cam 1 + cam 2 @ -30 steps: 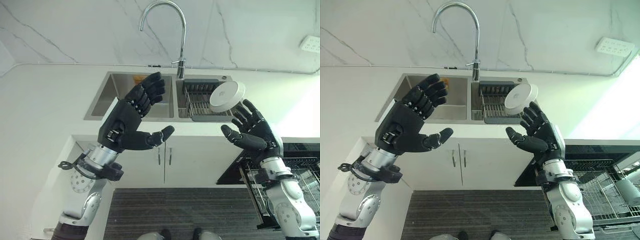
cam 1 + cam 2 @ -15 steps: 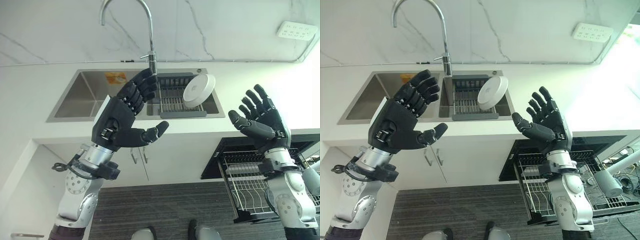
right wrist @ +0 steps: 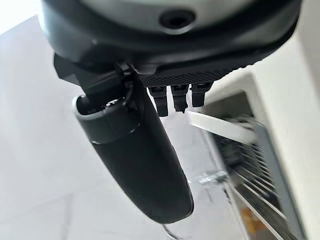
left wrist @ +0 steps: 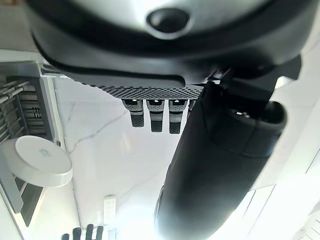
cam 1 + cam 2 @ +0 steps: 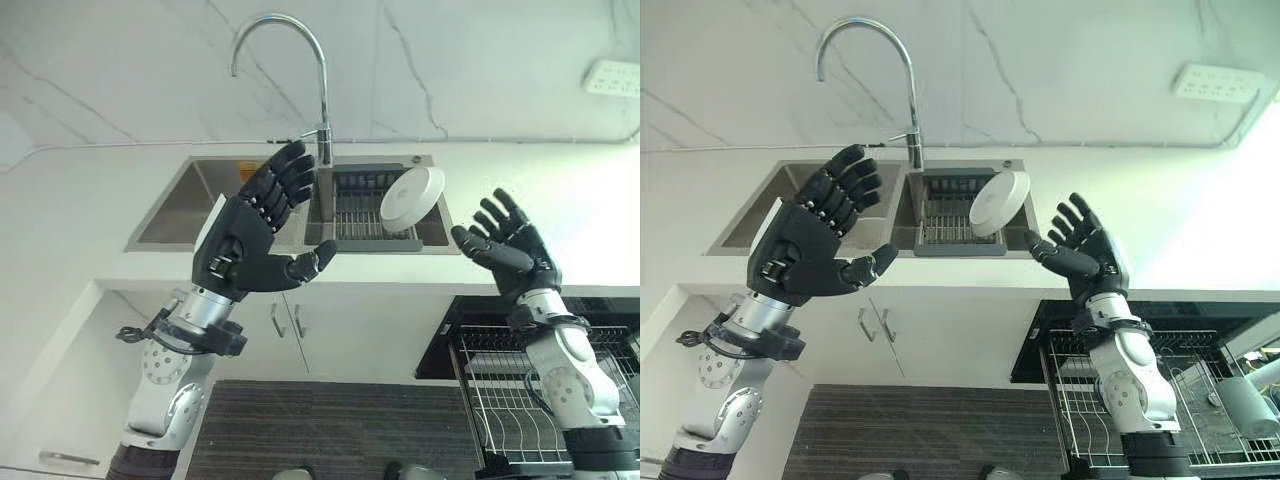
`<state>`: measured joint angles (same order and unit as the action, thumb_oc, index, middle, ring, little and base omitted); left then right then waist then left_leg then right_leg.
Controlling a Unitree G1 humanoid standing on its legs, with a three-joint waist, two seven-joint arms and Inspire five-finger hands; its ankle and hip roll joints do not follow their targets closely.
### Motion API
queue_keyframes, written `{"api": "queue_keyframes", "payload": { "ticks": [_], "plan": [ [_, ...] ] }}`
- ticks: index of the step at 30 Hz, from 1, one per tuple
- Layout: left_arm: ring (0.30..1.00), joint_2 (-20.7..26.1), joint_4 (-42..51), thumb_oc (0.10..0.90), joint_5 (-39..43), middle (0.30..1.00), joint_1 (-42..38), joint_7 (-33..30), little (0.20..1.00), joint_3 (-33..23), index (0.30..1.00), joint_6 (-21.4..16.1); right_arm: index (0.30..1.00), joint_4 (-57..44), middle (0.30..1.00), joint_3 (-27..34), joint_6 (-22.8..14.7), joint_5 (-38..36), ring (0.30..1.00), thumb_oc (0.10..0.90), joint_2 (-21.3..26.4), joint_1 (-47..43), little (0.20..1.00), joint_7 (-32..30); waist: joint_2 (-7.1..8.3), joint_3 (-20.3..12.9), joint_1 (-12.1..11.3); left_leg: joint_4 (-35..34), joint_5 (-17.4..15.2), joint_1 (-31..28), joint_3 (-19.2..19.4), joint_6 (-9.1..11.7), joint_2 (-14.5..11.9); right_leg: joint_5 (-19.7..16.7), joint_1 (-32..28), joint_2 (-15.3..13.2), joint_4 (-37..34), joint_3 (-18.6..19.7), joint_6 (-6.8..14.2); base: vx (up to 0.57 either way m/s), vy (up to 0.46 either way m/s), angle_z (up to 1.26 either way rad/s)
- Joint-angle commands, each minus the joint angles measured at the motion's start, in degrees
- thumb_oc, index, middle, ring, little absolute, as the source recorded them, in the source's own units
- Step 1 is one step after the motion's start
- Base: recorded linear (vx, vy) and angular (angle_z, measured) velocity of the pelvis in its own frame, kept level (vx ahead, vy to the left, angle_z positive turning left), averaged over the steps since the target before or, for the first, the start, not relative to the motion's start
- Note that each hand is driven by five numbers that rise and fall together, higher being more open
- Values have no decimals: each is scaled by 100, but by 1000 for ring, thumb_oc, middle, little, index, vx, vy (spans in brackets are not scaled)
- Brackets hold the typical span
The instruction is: Place the dishes in the dishwasher.
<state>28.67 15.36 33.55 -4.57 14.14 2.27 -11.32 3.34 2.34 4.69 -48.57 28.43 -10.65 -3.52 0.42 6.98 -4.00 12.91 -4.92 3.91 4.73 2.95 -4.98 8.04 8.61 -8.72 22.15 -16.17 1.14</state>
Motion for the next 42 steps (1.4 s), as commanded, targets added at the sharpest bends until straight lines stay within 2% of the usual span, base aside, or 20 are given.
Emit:
{"api": "queue_keyframes", "payload": {
  "ticks": [1,4,10,15,25,30,42],
  "plan": [
    [900,241,308,800,271,900,-508,17,900,31,900,-496,900,-138,900,156,-473,-304,900,800,281,-925,900,344,165,-394,-51,428,-1113,-164,169,-138,60,318,-516,-33,-497,-121,492,22,-11,15],
    [900,332,238,800,358,900,-592,16,900,75,900,-432,900,305,900,26,-637,-70,900,800,500,-1247,900,220,170,-418,-126,428,-1103,-163,110,-110,71,328,-555,-41,-497,-162,494,26,-10,8],
    [900,545,143,800,504,900,-846,-52,900,262,900,-217,900,1603,900,-114,-668,-411,900,800,833,-2033,900,22,132,-433,-263,428,-1093,-162,16,-57,73,365,-642,-61,-497,-258,488,33,-17,14],
    [900,612,66,800,571,900,-883,-116,900,329,900,-235,900,1982,900,-23,-651,-669,900,800,893,-2217,900,-203,93,-437,-268,428,-1074,-174,-24,-29,52,409,-666,-5,-497,-232,451,40,-49,10],
    [900,663,29,800,603,900,-885,-199,900,402,900,-253,900,2304,900,69,-655,-1113,900,800,888,-2320,900,-297,31,-397,-280,428,-1010,-144,-16,44,-32,462,-689,33,-497,-253,407,5,-17,0],
    [900,679,20,800,618,900,-833,-209,900,395,900,-231,900,2375,900,46,-679,-1112,900,800,832,-2336,900,-380,6,-381,-299,428,-995,-151,-37,53,-27,468,-705,44,-497,-243,399,23,-4,0],
    [900,764,67,800,710,900,-733,-191,900,391,900,-81,900,2756,900,57,-520,-1455,900,800,907,-2453,900,-298,-14,-288,-323,428,-996,-175,-63,81,-16,468,-717,49,-497,-199,418,32,-3,0]
  ]
}}
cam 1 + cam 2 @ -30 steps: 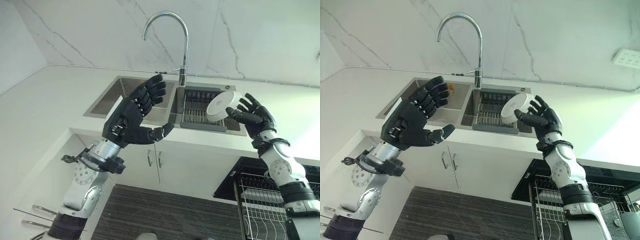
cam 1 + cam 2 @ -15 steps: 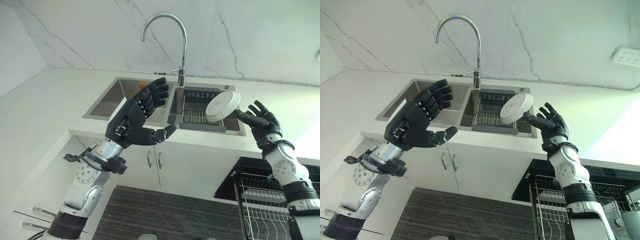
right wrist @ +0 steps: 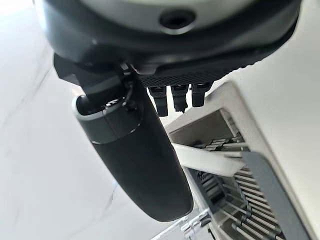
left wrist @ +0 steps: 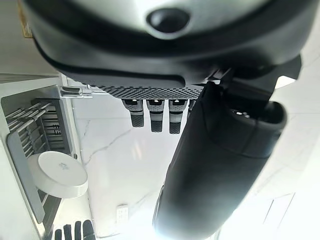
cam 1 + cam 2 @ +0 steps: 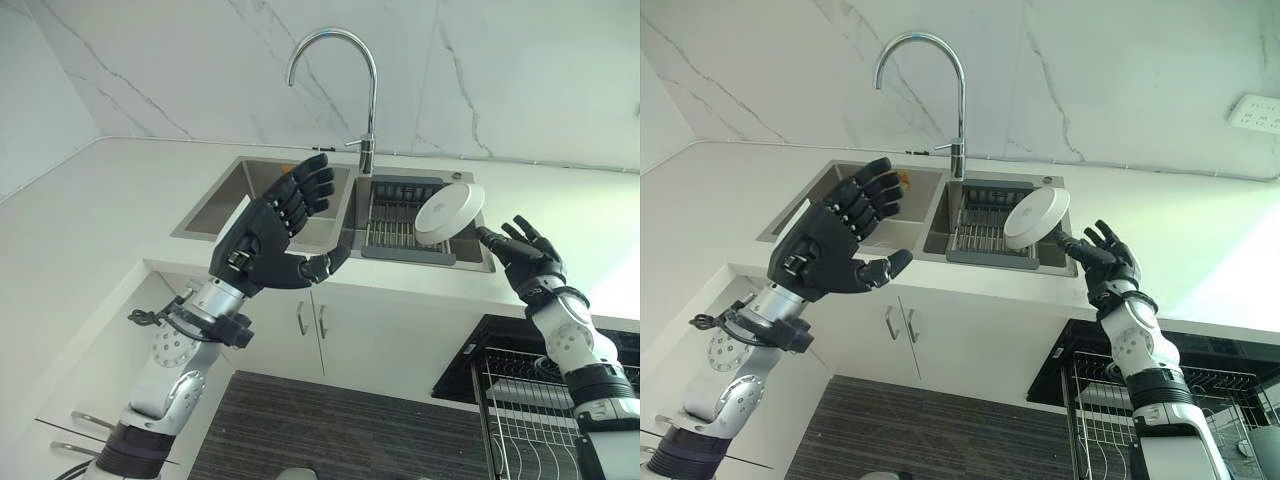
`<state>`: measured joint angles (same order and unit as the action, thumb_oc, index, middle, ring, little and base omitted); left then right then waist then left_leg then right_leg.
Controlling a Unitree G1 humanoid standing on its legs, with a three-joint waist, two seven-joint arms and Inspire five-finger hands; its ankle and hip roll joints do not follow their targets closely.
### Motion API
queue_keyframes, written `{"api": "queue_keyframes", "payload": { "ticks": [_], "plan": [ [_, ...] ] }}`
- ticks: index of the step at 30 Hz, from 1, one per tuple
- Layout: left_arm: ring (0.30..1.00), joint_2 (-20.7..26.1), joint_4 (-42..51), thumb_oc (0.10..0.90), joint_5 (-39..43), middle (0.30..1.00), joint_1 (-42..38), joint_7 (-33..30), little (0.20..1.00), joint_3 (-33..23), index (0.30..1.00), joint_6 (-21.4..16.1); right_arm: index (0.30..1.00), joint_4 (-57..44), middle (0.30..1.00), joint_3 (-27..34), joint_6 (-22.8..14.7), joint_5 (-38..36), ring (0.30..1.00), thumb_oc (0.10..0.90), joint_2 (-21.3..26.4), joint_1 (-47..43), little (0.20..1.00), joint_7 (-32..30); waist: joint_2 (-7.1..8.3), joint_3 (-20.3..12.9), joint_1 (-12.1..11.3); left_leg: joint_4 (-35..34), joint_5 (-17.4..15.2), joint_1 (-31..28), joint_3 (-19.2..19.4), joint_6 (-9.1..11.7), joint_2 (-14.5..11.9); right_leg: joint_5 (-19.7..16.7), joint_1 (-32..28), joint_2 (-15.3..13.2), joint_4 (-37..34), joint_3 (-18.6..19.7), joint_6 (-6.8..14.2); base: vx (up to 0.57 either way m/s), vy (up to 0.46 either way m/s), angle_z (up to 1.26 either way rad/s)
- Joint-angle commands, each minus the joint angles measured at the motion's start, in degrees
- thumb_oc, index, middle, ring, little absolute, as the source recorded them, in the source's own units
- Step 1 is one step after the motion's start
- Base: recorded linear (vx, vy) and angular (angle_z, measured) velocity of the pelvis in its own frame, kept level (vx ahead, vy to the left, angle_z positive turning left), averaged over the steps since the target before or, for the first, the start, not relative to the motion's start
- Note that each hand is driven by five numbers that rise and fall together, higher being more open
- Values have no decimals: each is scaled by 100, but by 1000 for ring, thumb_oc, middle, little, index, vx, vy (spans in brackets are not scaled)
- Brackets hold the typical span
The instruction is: Place the dishes in the dishwasher.
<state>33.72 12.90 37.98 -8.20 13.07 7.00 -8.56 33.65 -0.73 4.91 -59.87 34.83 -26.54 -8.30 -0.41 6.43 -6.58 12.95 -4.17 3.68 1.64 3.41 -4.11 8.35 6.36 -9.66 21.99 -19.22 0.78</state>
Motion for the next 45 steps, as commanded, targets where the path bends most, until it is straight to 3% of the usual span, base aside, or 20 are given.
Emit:
{"api": "queue_keyframes", "payload": {
  "ticks": [1,21,37,45],
  "plan": [
    [900,271,320,800,273,900,-355,-75,900,-80,900,-357,900,-233,900,354,-538,-369,900,800,280,-880,900,195,70,-222,-75,424,-1068,-153,244,37,-103,433,-494,140,-480,103,456,0,0,0],
    [900,402,284,800,400,900,-190,0,900,-95,900,-332,900,335,900,409,-326,-1709,900,800,242,-1128,900,558,39,-209,-182,424,-1096,-302,219,30,-69,472,-661,131,-480,75,449,12,4,1],
    [900,471,278,800,438,900,-117,14,900,-70,900,-227,900,660,900,349,-258,-1722,900,800,330,-1241,900,526,27,-217,-217,424,-1099,-353,217,21,-53,505,-729,138,-480,89,435,8,3,0],
    [900,476,294,800,430,900,7,80,900,-69,900,-203,900,772,900,247,-42,-1620,900,800,413,-1317,900,606,39,-176,-251,424,-1091,-369,195,36,-52,514,-753,141,-480,93,431,30,-1,0]
  ]
}}
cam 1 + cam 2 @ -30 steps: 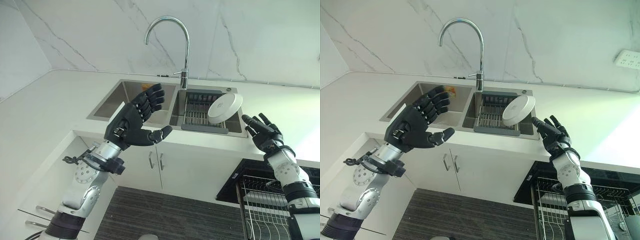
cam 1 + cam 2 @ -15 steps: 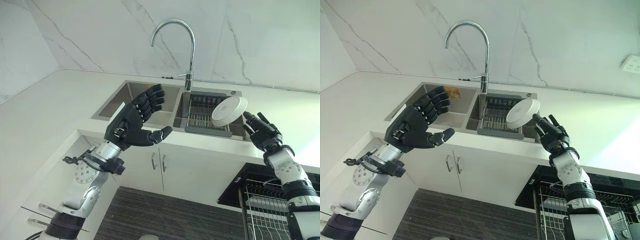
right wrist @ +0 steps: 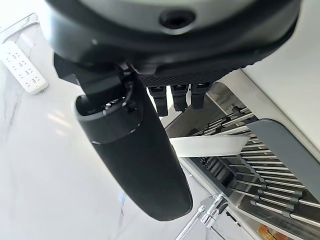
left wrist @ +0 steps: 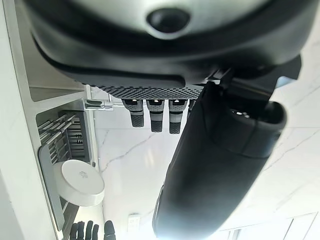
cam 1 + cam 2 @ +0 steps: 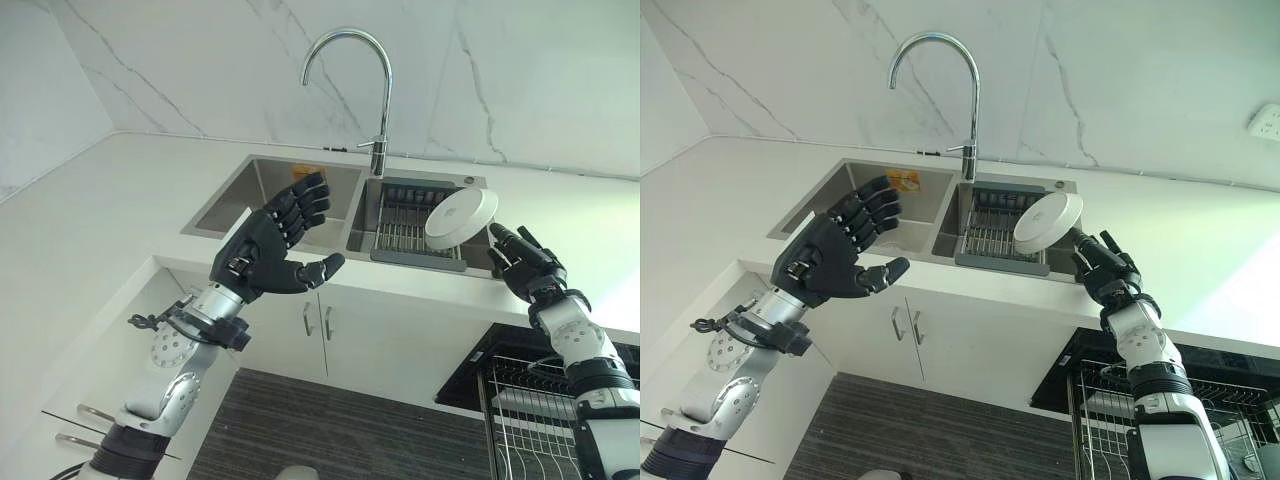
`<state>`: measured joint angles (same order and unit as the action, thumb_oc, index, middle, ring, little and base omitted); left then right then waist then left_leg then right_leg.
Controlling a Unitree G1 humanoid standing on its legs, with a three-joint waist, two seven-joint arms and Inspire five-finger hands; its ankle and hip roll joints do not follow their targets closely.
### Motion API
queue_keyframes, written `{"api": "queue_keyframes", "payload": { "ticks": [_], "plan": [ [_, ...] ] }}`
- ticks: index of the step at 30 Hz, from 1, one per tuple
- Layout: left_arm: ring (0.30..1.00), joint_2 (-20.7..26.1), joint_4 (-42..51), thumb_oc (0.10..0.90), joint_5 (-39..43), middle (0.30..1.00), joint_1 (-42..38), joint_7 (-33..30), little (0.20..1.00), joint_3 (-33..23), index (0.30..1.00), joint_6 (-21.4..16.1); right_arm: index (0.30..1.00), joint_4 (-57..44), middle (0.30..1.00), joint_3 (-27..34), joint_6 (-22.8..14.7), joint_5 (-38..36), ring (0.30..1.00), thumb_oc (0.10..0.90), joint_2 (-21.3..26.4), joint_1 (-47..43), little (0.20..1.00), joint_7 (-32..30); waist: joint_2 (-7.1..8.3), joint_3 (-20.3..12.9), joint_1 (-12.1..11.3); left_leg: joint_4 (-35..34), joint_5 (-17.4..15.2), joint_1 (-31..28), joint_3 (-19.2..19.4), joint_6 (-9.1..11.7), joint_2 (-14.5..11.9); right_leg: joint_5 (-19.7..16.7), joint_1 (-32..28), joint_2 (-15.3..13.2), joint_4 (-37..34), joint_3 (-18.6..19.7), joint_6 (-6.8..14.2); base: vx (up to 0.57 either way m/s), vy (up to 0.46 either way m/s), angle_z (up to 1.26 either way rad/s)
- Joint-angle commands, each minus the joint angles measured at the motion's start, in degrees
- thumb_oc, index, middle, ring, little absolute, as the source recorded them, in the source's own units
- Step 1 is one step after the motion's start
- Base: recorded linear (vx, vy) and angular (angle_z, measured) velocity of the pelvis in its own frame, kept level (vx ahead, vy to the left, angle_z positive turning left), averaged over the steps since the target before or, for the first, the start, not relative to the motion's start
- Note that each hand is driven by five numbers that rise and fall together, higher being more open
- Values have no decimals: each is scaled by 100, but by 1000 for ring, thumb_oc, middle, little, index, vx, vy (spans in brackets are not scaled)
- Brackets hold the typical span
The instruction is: Place the dishes in the dishwasher.
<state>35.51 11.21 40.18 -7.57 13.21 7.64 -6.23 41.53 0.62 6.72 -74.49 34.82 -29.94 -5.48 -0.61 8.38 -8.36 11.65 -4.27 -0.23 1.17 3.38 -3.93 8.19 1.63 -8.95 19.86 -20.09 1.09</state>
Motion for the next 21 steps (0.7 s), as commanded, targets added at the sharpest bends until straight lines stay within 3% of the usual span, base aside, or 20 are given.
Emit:
{"api": "queue_keyframes", "payload": {
  "ticks": [1,21],
  "plan": [
    [900,296,465,800,211,900,-55,66,900,-131,900,-431,900,2,900,101,-212,-166,900,800,421,-995,900,326,58,-367,-75,554,-1079,21,241,38,-69,531,-280,70,-267,179,400,31,-3,1],
    [900,373,482,800,218,900,72,127,900,-162,900,-284,900,375,900,-206,78,-40,900,800,583,-1382,900,410,69,-350,-199,554,-1037,-2,148,69,-62,570,-359,75,-267,124,369,32,-5,2]
  ]
}}
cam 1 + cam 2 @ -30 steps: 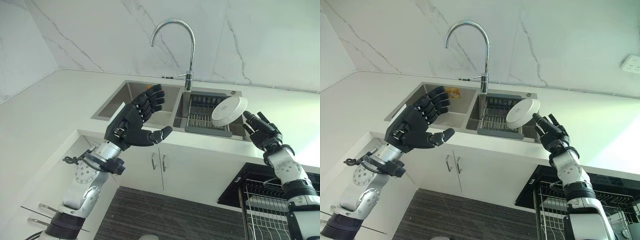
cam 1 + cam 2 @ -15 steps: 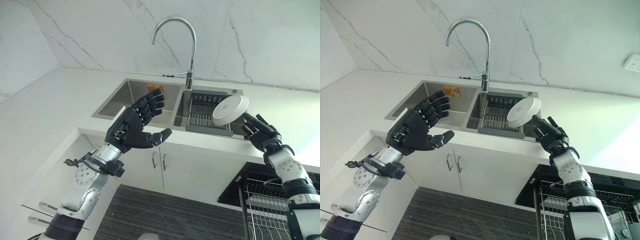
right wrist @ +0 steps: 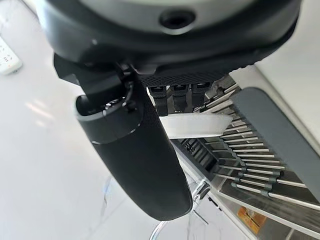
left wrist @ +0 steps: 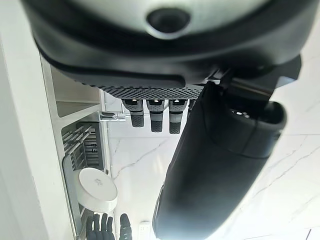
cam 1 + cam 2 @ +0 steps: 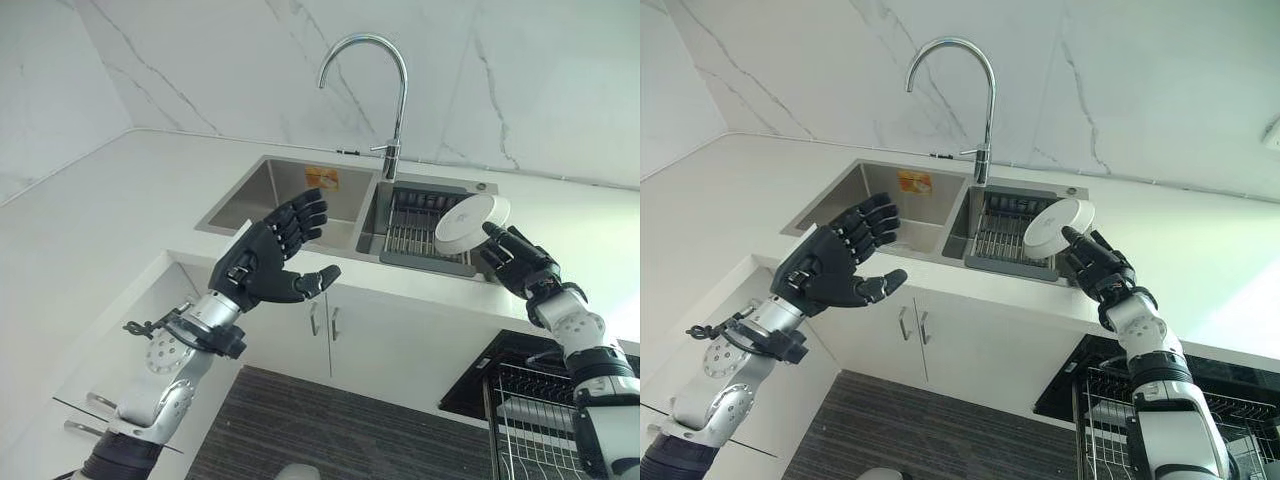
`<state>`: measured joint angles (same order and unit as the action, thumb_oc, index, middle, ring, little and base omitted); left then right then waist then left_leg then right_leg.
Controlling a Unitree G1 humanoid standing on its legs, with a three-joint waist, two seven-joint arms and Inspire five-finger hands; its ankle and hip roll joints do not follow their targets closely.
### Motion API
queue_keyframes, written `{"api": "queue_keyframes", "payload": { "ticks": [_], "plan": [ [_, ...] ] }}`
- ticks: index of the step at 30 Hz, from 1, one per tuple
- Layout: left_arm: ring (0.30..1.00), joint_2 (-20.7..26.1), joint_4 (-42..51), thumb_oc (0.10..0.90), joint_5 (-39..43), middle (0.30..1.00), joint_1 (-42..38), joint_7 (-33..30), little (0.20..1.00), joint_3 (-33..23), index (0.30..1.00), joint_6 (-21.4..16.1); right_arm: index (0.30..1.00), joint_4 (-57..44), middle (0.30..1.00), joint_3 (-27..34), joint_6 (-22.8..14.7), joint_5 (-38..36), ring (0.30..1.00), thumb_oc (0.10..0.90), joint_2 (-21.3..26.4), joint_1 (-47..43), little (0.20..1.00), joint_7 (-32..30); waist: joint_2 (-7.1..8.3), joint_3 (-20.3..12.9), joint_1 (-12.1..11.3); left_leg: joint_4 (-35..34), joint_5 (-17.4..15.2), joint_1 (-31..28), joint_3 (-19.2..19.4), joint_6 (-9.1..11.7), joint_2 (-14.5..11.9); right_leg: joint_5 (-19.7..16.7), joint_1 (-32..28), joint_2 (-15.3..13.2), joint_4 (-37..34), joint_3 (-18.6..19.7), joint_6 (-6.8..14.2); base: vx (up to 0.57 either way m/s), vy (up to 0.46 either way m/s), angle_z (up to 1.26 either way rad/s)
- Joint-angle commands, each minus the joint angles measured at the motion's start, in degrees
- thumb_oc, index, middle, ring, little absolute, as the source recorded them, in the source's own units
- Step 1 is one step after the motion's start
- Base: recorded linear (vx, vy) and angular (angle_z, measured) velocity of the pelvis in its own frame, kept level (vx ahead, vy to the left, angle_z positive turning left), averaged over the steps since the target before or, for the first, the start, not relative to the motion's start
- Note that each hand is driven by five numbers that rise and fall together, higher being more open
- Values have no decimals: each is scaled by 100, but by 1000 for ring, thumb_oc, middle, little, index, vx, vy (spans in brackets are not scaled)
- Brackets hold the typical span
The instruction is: Place the dishes in the dishwasher.
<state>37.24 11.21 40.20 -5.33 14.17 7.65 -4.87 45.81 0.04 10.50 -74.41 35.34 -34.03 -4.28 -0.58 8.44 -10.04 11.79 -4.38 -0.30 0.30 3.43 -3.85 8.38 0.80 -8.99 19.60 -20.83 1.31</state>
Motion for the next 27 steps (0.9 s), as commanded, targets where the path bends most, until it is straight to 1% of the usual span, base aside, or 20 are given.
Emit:
{"api": "queue_keyframes", "payload": {
  "ticks": [1,19,27],
  "plan": [
    [900,204,477,800,221,900,-147,44,900,-171,900,-415,900,-30,900,-154,-290,-40,900,800,537,-995,900,294,65,-352,-33,540,-1027,3,232,67,-69,554,-280,78,-241,194,347,0,0,0],
    [900,304,517,800,203,900,-20,50,900,-207,900,-290,900,199,900,-216,-265,-221,900,800,606,-1185,900,212,51,-323,-95,540,-1000,10,145,60,-34,552,-298,67,-241,197,350,23,-2,1],
    [900,368,549,800,237,900,111,97,900,-286,900,-251,900,298,900,-199,-168,-362,900,800,647,-1256,900,236,29,-345,-125,540,-988,1,123,72,-40,565,-318,62,-241,184,347,8,-3,0]
  ]
}}
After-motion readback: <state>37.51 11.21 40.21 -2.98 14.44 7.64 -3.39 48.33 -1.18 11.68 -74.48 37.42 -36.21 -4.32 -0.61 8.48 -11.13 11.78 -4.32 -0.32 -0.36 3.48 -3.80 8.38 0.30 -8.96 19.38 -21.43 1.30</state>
